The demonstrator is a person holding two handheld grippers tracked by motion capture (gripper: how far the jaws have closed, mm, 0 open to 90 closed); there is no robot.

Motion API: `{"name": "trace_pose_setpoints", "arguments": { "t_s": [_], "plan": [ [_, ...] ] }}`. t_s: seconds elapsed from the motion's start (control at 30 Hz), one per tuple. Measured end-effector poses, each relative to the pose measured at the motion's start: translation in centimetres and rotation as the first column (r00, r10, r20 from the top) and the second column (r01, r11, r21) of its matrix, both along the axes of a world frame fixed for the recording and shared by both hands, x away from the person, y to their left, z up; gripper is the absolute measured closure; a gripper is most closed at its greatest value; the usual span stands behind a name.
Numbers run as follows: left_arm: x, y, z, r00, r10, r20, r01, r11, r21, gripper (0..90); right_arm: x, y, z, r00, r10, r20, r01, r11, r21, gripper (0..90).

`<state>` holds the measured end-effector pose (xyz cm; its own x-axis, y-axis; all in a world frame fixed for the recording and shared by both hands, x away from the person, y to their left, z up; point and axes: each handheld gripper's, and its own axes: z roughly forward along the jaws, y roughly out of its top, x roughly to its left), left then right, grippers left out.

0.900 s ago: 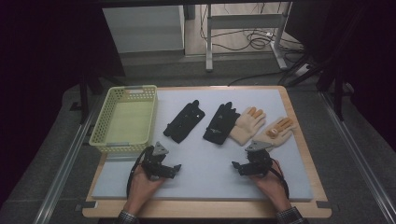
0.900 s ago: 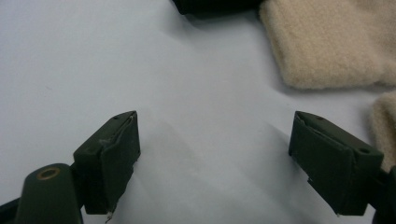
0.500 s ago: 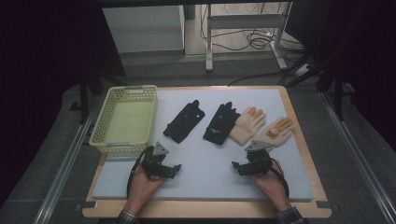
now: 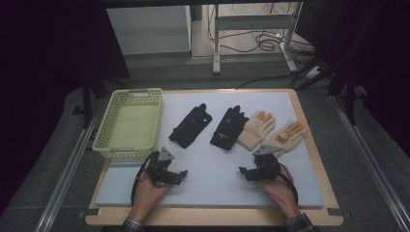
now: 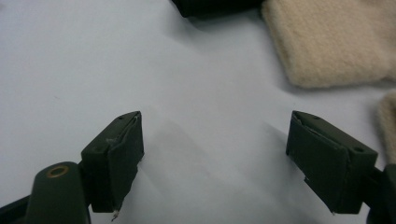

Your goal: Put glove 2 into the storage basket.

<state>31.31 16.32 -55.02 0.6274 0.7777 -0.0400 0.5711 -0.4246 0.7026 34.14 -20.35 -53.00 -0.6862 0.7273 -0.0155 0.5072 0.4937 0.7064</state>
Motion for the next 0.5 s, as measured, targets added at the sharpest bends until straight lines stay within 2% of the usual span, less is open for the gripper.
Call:
{"name": "trace_pose_setpoints", "arguments": {
  "t_s": [0.23,0.27,0.43,0.5],
  "plan": [
    [0.0,0.0,0.0,1.0000,0.000,0.000,0.000,1.0000,0.000,6.1,0.3,1.1,0.3,0.9990,0.043,-0.009,-0.043,0.999,0.014,19.7],
    [0.0,0.0,0.0,1.0000,0.000,0.001,0.000,1.0000,0.000,6.1,0.5,1.4,0.5,0.9984,0.054,-0.016,-0.053,0.998,0.031,20.7],
    [0.0,0.0,0.0,1.0000,0.000,0.001,0.000,1.0000,0.001,6.1,1.2,2.6,1.1,0.9973,0.070,-0.025,-0.069,0.997,0.041,22.9],
    [0.0,0.0,0.0,1.0000,0.001,0.001,-0.001,1.0000,0.000,6.2,1.6,3.1,1.4,0.9970,0.070,-0.034,-0.068,0.996,0.059,23.7]
  ]
}}
